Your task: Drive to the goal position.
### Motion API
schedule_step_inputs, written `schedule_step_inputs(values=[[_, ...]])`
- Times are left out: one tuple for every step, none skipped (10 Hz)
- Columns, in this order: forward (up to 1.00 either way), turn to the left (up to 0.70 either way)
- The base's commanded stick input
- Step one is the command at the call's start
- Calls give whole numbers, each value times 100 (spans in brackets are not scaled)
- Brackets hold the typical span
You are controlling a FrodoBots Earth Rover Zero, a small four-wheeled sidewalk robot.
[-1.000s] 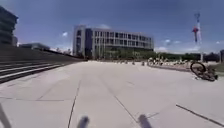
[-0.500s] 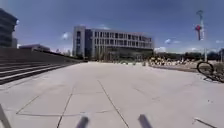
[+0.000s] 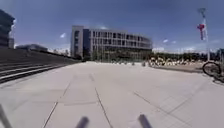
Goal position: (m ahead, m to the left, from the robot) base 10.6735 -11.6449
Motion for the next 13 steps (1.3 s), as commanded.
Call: schedule_step_inputs(values=[[100, 1], [100, 1], [100, 1], [100, 1], [100, 1], [100, 1], [100, 1], [100, 1], [100, 1], [100, 1], [100, 1], [100, 1], [100, 1]])
